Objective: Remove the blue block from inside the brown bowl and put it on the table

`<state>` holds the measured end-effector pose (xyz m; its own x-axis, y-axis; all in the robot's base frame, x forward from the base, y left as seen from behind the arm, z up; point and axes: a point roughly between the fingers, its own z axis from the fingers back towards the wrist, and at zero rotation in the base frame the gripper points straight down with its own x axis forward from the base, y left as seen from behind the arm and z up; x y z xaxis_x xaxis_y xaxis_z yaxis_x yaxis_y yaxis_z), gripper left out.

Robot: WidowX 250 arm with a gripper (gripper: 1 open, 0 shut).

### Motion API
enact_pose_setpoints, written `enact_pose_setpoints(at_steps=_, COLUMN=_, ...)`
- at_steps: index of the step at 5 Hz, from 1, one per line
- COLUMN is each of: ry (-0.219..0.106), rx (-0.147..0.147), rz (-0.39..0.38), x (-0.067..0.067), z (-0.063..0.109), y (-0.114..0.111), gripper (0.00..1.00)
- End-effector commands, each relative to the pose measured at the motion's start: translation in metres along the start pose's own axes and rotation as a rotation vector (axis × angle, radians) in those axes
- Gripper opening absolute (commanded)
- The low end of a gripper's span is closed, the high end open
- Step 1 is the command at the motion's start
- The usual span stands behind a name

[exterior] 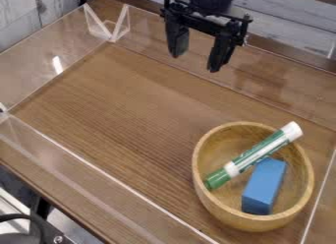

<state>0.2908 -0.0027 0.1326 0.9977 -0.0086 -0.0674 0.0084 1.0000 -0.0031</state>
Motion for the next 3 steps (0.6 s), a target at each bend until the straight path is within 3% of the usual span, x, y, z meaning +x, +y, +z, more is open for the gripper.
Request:
enact_pose_setpoints(at_steps=1, ry=0.019, rx=-0.002, rz=0.004, x=-0.004, z=-0.006, y=-0.006, gripper=1.00)
enact_pose_setpoints(at_steps=3, ry=0.003, rx=-0.013, rz=0.001, x=-0.031, z=0.000, y=-0.057, gripper=1.00)
